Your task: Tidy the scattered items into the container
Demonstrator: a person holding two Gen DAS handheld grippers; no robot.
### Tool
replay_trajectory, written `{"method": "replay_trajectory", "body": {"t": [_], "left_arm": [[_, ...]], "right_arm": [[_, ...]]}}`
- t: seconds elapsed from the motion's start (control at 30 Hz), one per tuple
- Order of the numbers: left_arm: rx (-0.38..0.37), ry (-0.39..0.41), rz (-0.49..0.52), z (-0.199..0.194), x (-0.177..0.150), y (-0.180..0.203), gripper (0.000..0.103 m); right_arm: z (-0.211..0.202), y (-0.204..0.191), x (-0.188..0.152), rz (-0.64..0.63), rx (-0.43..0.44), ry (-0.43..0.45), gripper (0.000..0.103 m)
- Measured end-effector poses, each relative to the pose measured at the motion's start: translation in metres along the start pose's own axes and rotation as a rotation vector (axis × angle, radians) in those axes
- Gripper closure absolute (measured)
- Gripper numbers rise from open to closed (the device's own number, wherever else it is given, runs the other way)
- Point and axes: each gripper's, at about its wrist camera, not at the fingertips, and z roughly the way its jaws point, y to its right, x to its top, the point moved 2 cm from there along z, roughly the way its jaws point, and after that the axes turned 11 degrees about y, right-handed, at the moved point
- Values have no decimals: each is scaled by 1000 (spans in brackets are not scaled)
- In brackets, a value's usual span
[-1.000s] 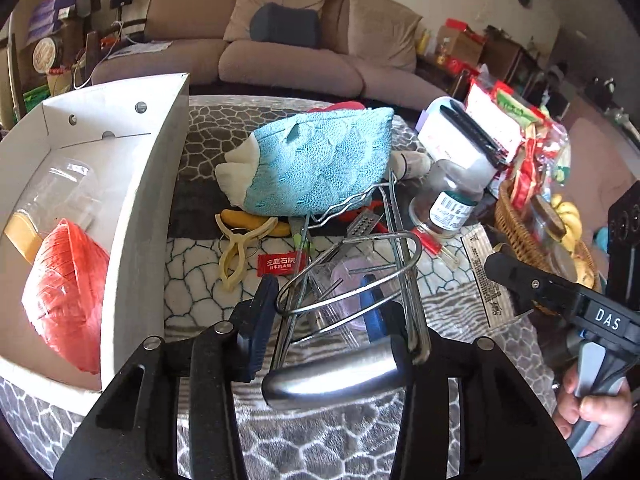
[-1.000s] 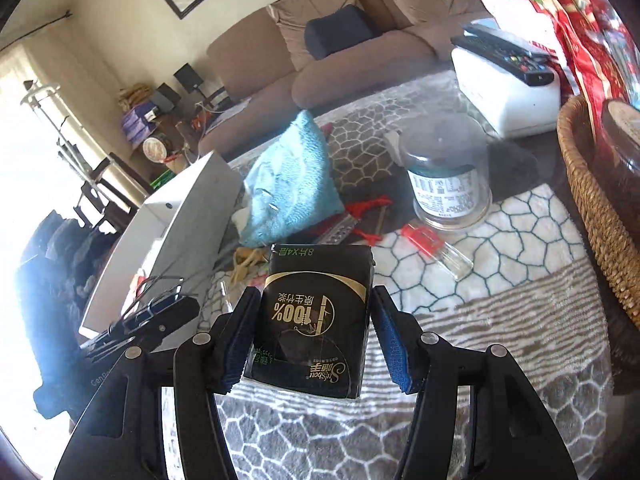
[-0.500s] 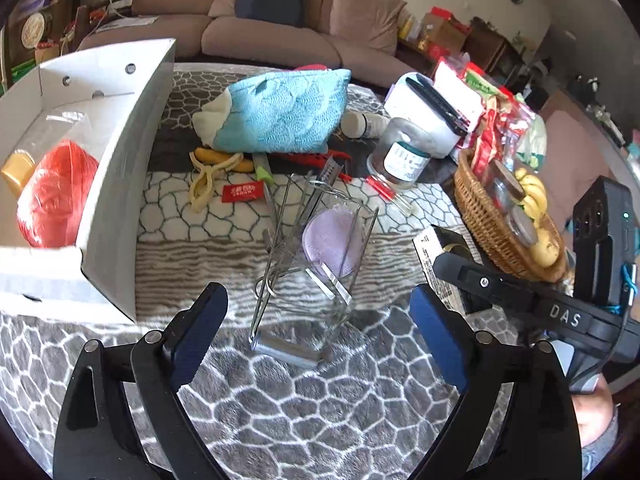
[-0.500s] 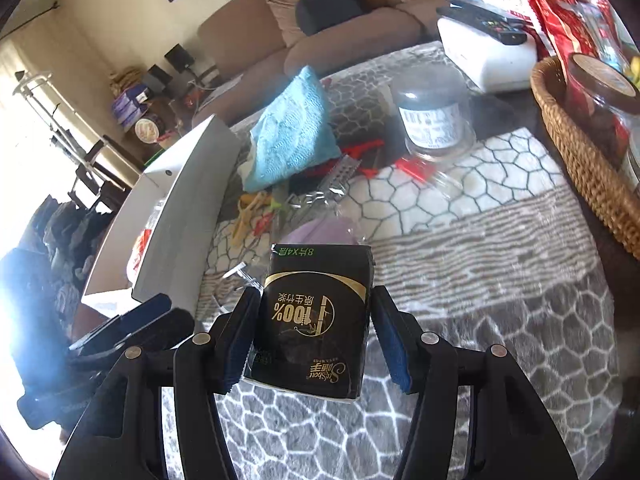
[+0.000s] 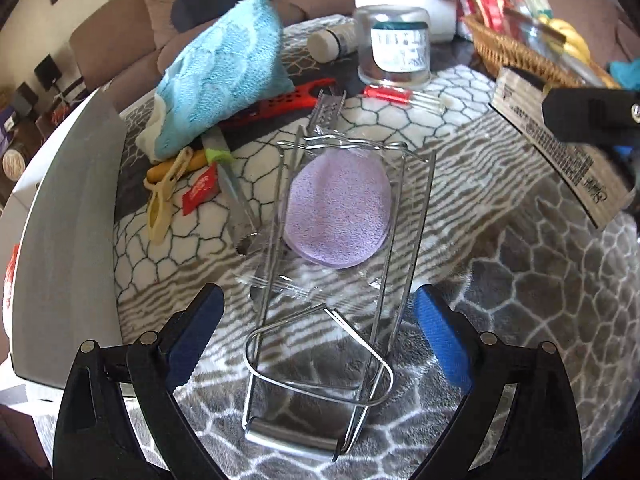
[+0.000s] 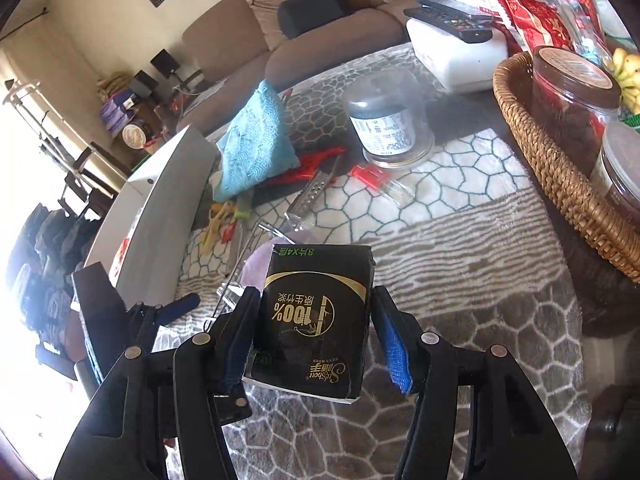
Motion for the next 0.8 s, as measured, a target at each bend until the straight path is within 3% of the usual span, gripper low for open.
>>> {"method": "replay_trajectory", "body": {"t": [0.17,0.23,0.4,0.6,0.67,0.73,0.8], "left_arm": [[4,18,-108,7,-5,-10,9],[-14,29,-162,5,-5,-17,27],[-63,59,-233,-10,0,-24,40],[-101,68,-321,-27,2,-38,41],[-99,69,-335,-31,-1,-42,41],[-96,71,-347,-34,-4,-43,41],[-100,69,-361,-37,-10,-43,41]], "right_arm": [[8,4,-1,-20,-10,-21,44],[11,3,-3,-31,-13,-30,45],[13,-3,-8,-71,-23,-31,46],[15,-9,-10,-98,-61,-39,51],[19,-7,-13,-97,-84,-54,45],[23,-6,-18,-121,-117,-67,28],[29,-9,-24,-160,-145,-78,26]]}}
